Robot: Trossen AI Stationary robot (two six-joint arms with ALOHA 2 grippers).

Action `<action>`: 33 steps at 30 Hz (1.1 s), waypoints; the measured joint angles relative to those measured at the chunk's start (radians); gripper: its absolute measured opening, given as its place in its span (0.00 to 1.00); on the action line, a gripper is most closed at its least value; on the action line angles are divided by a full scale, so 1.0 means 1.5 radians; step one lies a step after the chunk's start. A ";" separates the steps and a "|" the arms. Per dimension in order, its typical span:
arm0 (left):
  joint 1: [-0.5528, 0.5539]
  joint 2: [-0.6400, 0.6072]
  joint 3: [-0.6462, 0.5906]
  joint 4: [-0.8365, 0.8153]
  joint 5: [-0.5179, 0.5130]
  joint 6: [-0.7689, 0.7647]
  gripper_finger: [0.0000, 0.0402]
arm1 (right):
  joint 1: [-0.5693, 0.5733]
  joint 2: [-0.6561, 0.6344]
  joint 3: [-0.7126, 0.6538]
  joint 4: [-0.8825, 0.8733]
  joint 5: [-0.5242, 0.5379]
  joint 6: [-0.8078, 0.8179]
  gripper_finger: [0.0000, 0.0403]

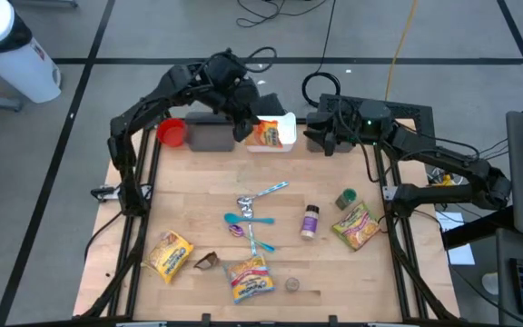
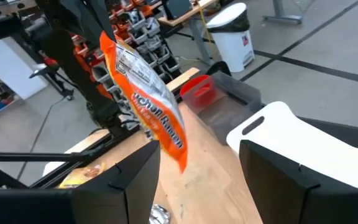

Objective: Pick & Place Food Item
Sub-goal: Put the orange noodle pack into the left black bin

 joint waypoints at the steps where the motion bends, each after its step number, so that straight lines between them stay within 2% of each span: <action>1: 0.006 0.000 0.000 -0.008 0.000 -0.005 0.00 | 0.000 0.000 -0.006 0.006 0.008 0.001 0.53; 8: 0.040 0.000 -0.030 -0.020 -0.016 -0.056 0.00 | 0.001 0.001 -0.060 0.103 0.009 0.060 0.53; 13: 0.042 0.001 -0.060 -0.018 -0.057 -0.093 0.00 | 0.001 -0.002 -0.076 0.110 0.005 0.067 0.52; 15: 0.035 0.001 -0.076 -0.005 -0.060 -0.108 0.00 | 0.001 -0.006 -0.078 0.109 -0.021 0.061 0.53; 19: 0.012 -0.010 -0.123 0.085 -0.052 -0.149 0.00 | 0.001 -0.013 -0.079 0.109 -0.066 0.041 0.53; 21: -0.002 -0.026 -0.154 0.166 -0.052 -0.176 0.00 | 0.001 -0.020 -0.079 0.101 -0.078 0.039 0.53; 26: -0.026 -0.089 -0.260 0.318 -0.058 -0.229 0.00 | 0.001 -0.048 -0.079 0.073 -0.080 0.028 0.52; 33: -0.034 -0.206 -0.414 0.346 -0.105 -0.297 0.00 | 0.001 -0.086 -0.079 0.059 -0.075 -0.001 0.51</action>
